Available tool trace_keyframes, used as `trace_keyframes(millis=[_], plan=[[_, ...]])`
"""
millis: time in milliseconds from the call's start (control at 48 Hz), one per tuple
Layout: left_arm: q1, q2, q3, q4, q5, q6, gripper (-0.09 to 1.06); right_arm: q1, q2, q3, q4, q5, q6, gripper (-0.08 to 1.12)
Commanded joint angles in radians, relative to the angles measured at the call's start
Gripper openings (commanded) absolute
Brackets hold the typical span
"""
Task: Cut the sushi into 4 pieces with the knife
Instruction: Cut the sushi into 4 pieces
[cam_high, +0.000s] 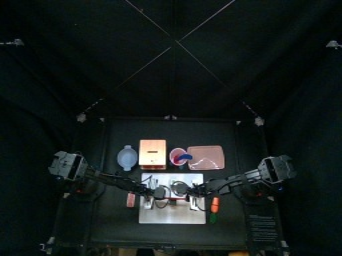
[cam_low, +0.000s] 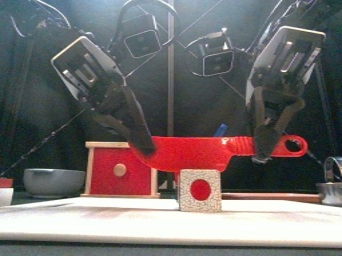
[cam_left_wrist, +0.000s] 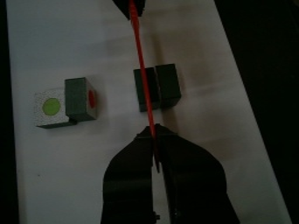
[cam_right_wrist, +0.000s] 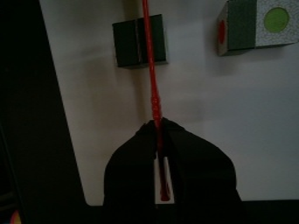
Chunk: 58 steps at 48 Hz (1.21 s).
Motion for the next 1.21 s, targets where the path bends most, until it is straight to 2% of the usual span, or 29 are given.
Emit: trace_keyframes(millis=[21,354,521,1208], plan=[[-0.015,0.003,-0.006,-0.006,0.003,0.005,0.35,0.003,-0.011,-0.008,0.006,0.003,0.005,0.32],[-0.023,0.006,0.002,-0.012,0.003,0.005,0.35,0.005,-0.008,-0.006,0.006,0.003,0.003,0.32],[-0.028,0.012,0.003,-0.028,0.003,0.005,0.35,0.008,0.002,-0.011,0.006,0.003,0.005,0.32],[-0.037,0.018,0.003,-0.032,0.003,0.005,0.35,0.014,0.012,-0.021,0.012,-0.002,0.005,0.32]])
